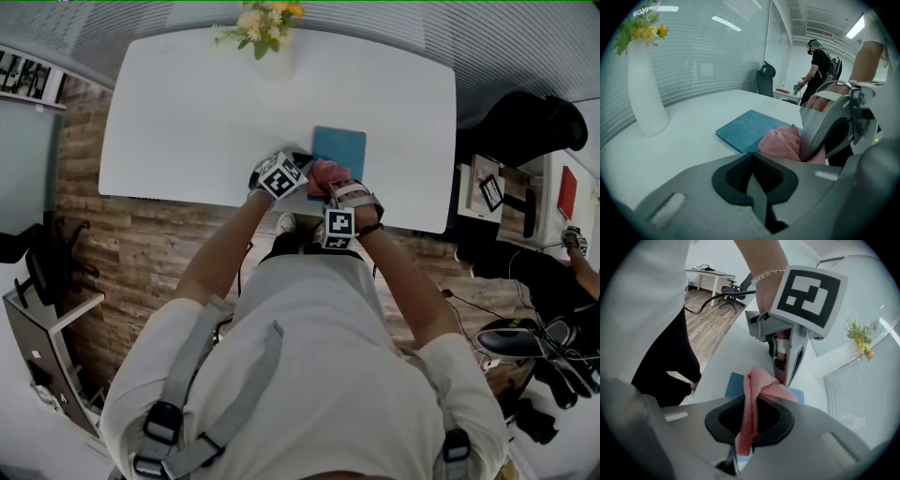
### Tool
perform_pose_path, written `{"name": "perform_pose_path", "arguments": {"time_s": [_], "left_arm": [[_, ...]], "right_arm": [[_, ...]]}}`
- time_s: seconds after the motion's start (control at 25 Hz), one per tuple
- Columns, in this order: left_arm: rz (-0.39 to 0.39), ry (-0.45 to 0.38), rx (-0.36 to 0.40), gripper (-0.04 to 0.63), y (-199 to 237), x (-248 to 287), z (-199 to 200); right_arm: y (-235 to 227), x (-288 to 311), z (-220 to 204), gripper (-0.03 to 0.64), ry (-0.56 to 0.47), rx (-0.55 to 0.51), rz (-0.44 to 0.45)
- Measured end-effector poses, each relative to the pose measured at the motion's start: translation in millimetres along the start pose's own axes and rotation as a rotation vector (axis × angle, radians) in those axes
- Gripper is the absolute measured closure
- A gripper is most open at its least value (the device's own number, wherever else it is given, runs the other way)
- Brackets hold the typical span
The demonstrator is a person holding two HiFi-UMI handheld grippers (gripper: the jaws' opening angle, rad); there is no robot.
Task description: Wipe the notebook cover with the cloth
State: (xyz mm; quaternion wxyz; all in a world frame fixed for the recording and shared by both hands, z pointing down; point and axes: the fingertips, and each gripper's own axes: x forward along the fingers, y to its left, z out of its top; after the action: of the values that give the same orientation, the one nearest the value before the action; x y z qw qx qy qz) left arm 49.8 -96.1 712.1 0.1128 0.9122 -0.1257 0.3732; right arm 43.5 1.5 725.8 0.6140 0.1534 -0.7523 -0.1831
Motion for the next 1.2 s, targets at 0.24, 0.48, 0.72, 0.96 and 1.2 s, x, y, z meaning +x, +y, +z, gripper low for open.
{"name": "perform_pose_path", "arguments": {"time_s": [0.24, 0.48, 0.72, 0.96, 1.2], "left_arm": [[-0.003, 0.000, 0.000, 0.595, 1, 1, 0], [-0.002, 0.001, -0.001, 0.595, 1, 0, -1], [-0.004, 0.002, -0.003, 0.595, 2, 1, -2], [-0.003, -0.002, 0.000, 0.595, 2, 0, 1], [-0.002, 0.003, -0.003, 0.595, 1, -2, 1]], "right_arm": [[2, -2, 5, 0.611, -0.022, 0.027, -0.002], [5, -11, 12, 0.611, -0.037, 0.053, 0.014], [16, -9, 14, 0.611, -0.051, 0.075, 0.041], [22, -11, 14, 0.609, -0.055, 0.075, 0.051], [28, -15, 18, 0.609, -0.064, 0.099, 0.073]]}}
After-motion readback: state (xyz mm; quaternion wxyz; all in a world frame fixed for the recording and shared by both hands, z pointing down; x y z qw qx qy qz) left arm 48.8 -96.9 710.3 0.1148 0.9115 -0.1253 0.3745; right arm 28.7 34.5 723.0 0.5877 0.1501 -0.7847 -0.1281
